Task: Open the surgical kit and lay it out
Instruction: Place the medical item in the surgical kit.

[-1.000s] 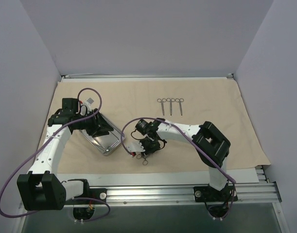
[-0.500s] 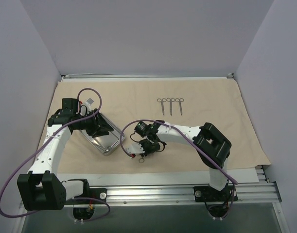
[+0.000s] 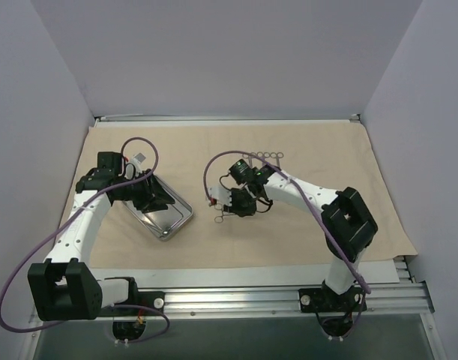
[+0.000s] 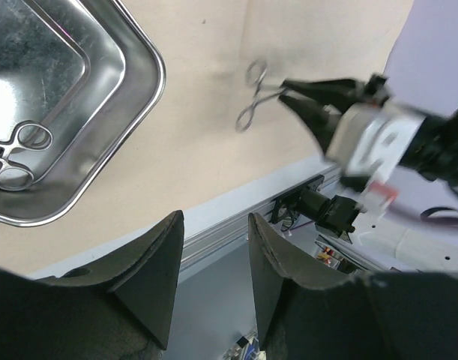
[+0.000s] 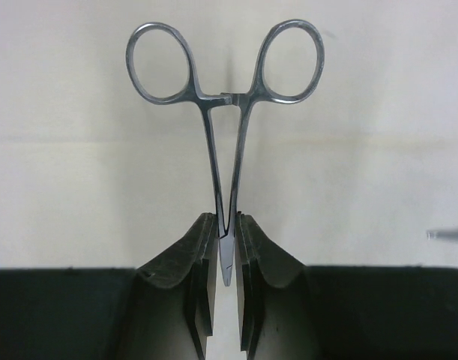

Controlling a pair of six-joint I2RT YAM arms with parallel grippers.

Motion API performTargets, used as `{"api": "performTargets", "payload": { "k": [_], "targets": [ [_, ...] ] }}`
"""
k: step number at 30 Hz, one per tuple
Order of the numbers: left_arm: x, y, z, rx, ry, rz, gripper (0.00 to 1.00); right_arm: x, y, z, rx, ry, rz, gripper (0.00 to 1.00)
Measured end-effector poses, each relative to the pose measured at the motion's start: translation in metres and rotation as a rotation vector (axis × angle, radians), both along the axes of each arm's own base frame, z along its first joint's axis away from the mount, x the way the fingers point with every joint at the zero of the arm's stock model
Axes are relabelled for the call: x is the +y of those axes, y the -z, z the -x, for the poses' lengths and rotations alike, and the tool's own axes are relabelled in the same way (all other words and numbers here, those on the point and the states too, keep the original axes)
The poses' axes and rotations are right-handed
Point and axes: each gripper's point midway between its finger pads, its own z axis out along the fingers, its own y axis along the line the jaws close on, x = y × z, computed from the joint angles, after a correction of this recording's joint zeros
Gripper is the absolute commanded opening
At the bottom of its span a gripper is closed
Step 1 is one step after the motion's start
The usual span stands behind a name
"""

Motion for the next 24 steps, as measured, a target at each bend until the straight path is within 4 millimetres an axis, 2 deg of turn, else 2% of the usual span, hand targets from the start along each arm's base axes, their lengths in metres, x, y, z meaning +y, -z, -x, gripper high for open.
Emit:
{"api": "performTargets", "payload": {
  "k": [2,5,10,15,19,24],
  "targets": [
    [0.001,0.004,-0.002,0.012,-0.002,-0.007,0.48,-0.013,-0.006,-0.026,0.004,0.166,-0.044,0.00],
    [0.008,0.011,-0.008,0.039,-0.021,-0.019,0.48,-0.045,-0.012,-0.073,0.000,0.454,-0.092,0.00],
    [0.015,0.020,-0.021,0.066,-0.035,-0.035,0.48,-0.104,-0.015,-0.165,-0.040,0.911,-0.177,0.00],
    [0.016,0.018,-0.032,0.063,-0.034,-0.040,0.49,-0.166,0.007,-0.225,-0.041,1.219,-0.182,0.00],
    [0.017,0.015,-0.038,0.054,-0.033,-0.044,0.48,-0.194,0.028,-0.239,-0.032,1.338,-0.141,0.00],
    [0.022,0.022,-0.041,0.072,-0.035,-0.053,0.48,-0.206,0.038,-0.240,-0.013,1.403,-0.122,0.00]
  ]
}}
